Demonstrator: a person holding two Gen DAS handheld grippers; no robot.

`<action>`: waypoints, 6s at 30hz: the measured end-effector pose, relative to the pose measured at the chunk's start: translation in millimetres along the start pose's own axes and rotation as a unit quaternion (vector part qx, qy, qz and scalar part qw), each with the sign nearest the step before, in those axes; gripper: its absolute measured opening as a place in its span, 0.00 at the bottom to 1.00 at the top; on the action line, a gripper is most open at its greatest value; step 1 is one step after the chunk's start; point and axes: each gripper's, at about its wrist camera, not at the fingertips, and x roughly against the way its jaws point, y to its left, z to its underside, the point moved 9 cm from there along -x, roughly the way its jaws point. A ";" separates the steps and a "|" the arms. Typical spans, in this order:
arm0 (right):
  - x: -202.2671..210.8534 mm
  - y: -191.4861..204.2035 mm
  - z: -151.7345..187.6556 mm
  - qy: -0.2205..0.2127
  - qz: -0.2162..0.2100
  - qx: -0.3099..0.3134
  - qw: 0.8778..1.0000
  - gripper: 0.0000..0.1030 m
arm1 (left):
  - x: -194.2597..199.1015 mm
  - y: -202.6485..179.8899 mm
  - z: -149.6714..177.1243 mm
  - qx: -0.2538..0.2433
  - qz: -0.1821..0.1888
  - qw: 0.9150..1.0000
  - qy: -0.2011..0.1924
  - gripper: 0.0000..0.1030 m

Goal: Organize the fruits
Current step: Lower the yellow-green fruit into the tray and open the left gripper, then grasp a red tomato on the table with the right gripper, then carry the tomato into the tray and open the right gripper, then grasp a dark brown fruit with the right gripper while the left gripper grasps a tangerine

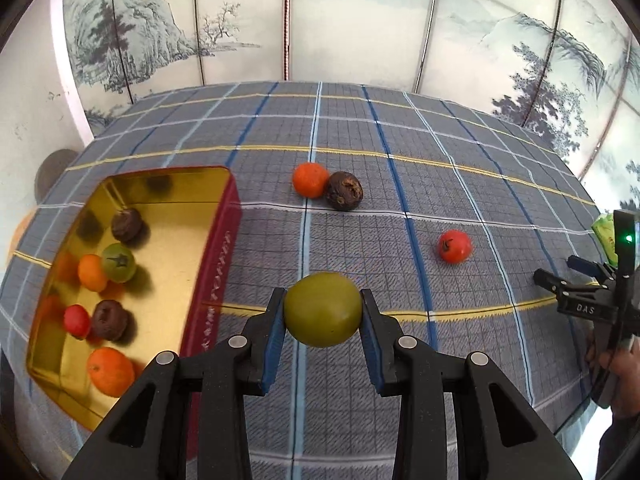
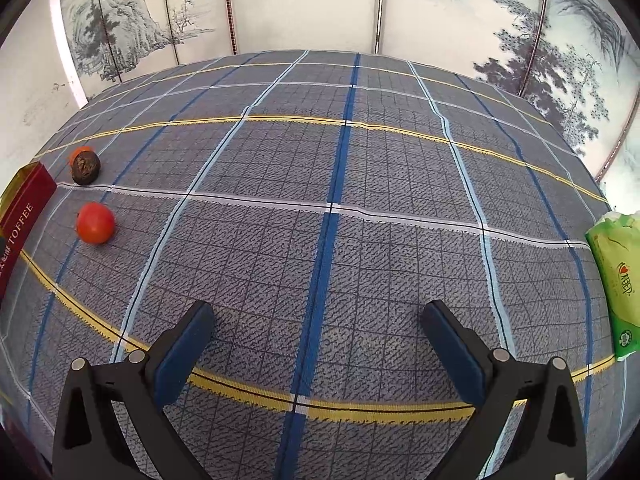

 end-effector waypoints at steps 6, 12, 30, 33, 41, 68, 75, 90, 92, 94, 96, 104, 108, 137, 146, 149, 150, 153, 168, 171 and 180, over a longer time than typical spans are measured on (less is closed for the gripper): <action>-0.1 -0.2 0.1 0.000 0.000 0.000 1.000 1.00 | 15.8 5.2 0.5 -0.011 -0.011 1.000 -0.015 0.35; 0.0 -0.4 0.1 0.000 0.001 -0.001 1.000 1.00 | 25.8 10.8 2.8 -0.018 -0.023 0.999 -0.023 0.35; 1.1 -0.3 1.1 0.000 0.002 -0.002 1.000 1.00 | 19.4 69.6 -1.2 -0.024 -0.087 0.996 -0.019 0.36; 1.2 -0.3 1.1 0.000 0.002 -0.002 1.000 1.00 | 14.2 78.0 0.6 -0.023 -0.093 0.995 -0.013 0.36; 1.6 -0.3 1.1 0.000 0.001 -0.002 1.000 1.00 | -1.5 96.5 6.6 -0.025 -0.111 0.993 0.003 0.36; 24.6 155.7 -31.7 -0.061 -0.167 0.156 0.972 0.88 | 22.3 104.5 8.8 0.000 -0.096 0.995 -0.035 0.64; 6.8 168.2 -41.5 -0.045 -0.172 0.171 0.969 0.77 | 34.8 106.4 11.9 -0.009 -0.099 0.994 -0.040 0.64; 41.8 218.6 -61.7 -0.053 -0.247 0.173 0.952 0.30 | 53.3 134.6 21.6 0.029 -0.093 0.995 -0.038 0.64; 57.9 251.9 -71.4 -0.061 -0.275 0.192 0.940 0.31 | 59.2 140.9 22.6 0.036 -0.095 0.994 -0.042 0.64; 64.4 288.3 -78.3 -0.061 -0.301 0.215 0.927 0.31 | 64.9 147.1 23.6 0.040 -0.101 0.993 -0.046 0.64; 65.9 321.3 -81.8 -0.058 -0.317 0.234 0.917 0.31 | 68.7 153.2 26.0 0.041 -0.109 0.992 -0.047 0.64; 37.6 406.5 -79.4 -0.032 -0.315 0.288 0.904 0.31 | 69.0 170.2 35.4 0.041 -0.121 0.991 -0.040 0.64; 20.8 415.1 -79.3 -0.019 -0.302 0.288 0.909 0.31 | 68.8 176.7 39.0 0.045 -0.120 0.991 -0.039 0.64; 5.6 249.6 -90.4 -0.056 -0.217 0.172 0.959 0.53 | 63.8 163.0 40.7 0.037 -0.098 0.994 -0.035 0.70; -38.3 257.0 -104.5 -0.034 -0.205 0.214 0.954 0.53 | 56.3 135.0 25.8 -0.001 -0.089 0.996 -0.027 0.70; -57.9 261.1 -105.6 -0.017 -0.204 0.219 0.954 0.51 | 52.9 123.6 14.5 -0.018 -0.073 0.997 -0.022 0.70; -62.4 261.3 -104.5 -0.007 -0.211 0.215 0.954 0.38 | 52.6 116.7 7.1 -0.027 -0.062 0.997 -0.023 0.70; -46.9 249.8 -106.9 -0.030 -0.222 0.200 0.954 0.35 | 53.9 90.8 -17.4 -0.057 -0.018 0.998 -0.035 0.70; -6.6 48.3 -45.7 -0.044 -0.141 0.030 0.989 0.36 | -91.8 -23.5 -113.3 -0.183 0.065 0.979 0.059 0.70; -3.7 42.1 -46.3 -0.051 -0.152 0.022 0.987 0.36 | -120.8 -20.4 -115.0 -0.193 0.041 0.977 0.083 0.70; -1.7 47.3 -46.8 -0.051 -0.181 0.026 0.982 0.36 | -162.2 -12.4 -97.8 -0.156 0.040 0.976 0.145 0.39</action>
